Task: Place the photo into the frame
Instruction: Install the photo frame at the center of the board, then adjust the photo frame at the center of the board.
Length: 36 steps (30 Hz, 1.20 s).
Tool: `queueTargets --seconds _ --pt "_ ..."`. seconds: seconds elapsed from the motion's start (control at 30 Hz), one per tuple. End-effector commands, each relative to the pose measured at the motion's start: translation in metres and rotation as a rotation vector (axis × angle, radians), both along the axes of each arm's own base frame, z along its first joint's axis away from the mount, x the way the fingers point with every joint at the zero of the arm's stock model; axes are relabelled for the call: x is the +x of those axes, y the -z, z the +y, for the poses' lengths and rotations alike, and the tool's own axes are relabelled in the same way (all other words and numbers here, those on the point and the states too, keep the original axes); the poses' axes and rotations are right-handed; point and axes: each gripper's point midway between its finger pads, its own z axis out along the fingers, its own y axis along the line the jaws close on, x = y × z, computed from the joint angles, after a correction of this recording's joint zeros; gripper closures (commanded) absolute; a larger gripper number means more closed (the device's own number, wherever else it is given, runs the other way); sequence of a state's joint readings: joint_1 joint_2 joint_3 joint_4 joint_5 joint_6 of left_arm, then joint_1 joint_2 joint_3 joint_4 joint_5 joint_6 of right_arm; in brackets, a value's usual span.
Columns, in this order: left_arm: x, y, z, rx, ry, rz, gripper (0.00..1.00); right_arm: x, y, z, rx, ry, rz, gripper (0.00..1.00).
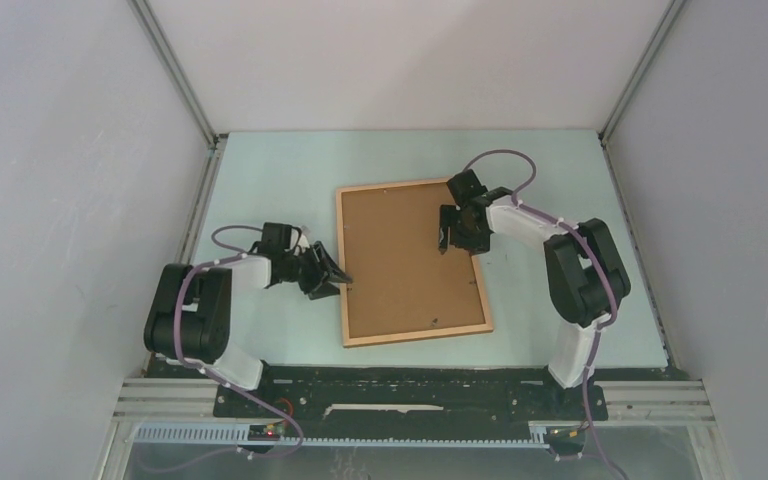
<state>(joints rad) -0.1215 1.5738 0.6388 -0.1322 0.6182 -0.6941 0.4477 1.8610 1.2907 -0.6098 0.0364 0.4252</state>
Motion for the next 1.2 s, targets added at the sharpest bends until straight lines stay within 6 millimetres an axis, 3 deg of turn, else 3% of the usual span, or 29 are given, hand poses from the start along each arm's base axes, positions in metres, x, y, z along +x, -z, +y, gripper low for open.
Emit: queueTargets --seconds 0.0,0.13,0.23,0.33,0.57,0.7,0.87,0.97,1.07,1.17 --pt "-0.022 0.001 -0.002 -0.014 -0.009 0.015 0.41 0.008 -0.007 -0.007 -0.001 0.021 -0.017 0.23" --pt "-0.028 -0.003 -0.002 -0.016 -0.011 0.000 0.37 0.003 -0.014 -0.028 -0.013 0.059 -0.034 0.23" --pt "-0.031 -0.006 -0.006 -0.026 -0.001 -0.008 0.34 -0.001 -0.003 -0.041 -0.006 0.083 0.001 0.23" --pt "-0.036 -0.008 -0.011 -0.026 0.019 -0.015 0.31 -0.001 0.009 -0.038 0.008 0.076 0.027 0.23" --pt "-0.051 -0.004 -0.024 -0.016 0.053 -0.013 0.28 0.014 0.012 -0.012 0.120 0.053 0.028 0.23" --pt "-0.060 -0.007 -0.037 -0.031 0.079 -0.024 0.26 0.021 0.008 0.019 0.191 -0.010 0.042 0.24" --pt "-0.076 -0.020 -0.072 -0.068 0.171 -0.047 0.22 0.040 -0.005 0.073 0.278 -0.127 0.011 0.24" --pt "-0.085 -0.033 -0.102 -0.087 0.257 -0.092 0.17 0.065 -0.015 0.087 0.277 -0.133 -0.011 0.24" --pt "-0.097 -0.040 -0.122 -0.098 0.335 -0.106 0.10 0.087 -0.021 0.073 0.218 -0.097 -0.025 0.23" --pt "-0.104 -0.051 -0.133 -0.140 0.412 -0.123 0.04 0.103 -0.042 0.037 0.103 -0.034 -0.052 0.23"
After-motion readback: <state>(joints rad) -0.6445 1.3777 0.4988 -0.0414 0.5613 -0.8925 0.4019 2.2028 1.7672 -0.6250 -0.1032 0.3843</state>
